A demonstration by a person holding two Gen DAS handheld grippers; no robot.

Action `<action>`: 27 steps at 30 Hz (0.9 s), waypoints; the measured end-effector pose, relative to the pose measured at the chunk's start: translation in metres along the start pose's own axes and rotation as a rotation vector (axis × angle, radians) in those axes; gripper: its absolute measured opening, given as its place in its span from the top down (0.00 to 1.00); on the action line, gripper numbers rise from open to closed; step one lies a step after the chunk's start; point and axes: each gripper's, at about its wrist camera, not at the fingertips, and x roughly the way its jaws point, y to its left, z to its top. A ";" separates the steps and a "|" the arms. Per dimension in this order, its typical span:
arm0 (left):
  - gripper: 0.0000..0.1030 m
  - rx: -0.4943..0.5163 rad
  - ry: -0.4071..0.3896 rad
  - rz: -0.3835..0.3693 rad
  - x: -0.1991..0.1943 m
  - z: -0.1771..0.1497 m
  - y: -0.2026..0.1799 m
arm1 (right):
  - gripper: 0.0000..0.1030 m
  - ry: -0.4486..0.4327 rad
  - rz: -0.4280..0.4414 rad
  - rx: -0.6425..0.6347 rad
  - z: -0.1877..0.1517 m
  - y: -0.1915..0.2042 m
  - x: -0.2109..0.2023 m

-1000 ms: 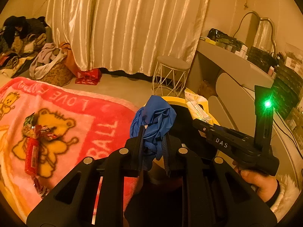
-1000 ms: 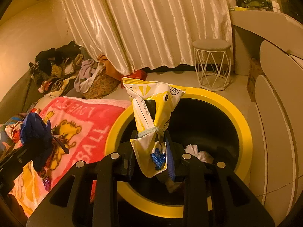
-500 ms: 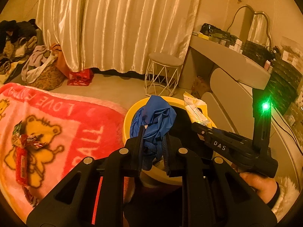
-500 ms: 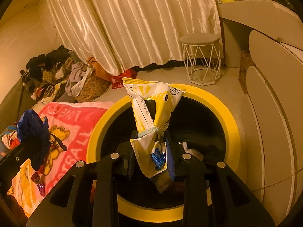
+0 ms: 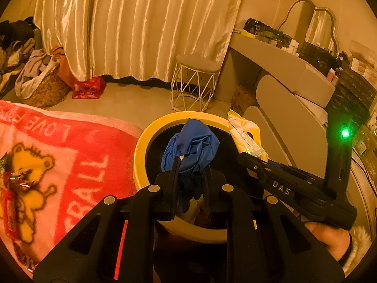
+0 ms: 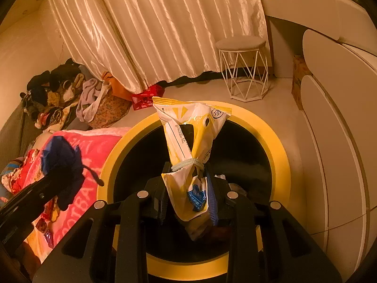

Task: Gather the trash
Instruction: 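Open both tools to drop the blue cloth and snack bag into the bin, then move both open tools back over the candy wrappers on the blanket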

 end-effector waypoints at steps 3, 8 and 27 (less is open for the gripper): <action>0.88 -0.011 0.014 -0.005 0.009 0.003 0.002 | 0.74 0.004 -0.004 0.001 0.000 -0.002 0.000; 0.88 -0.022 0.036 -0.016 0.023 0.009 0.003 | 0.73 0.020 -0.006 0.017 0.000 -0.002 0.002; 0.10 -0.145 -0.036 -0.014 0.001 0.019 0.029 | 0.37 -0.014 -0.052 0.066 -0.002 -0.007 0.001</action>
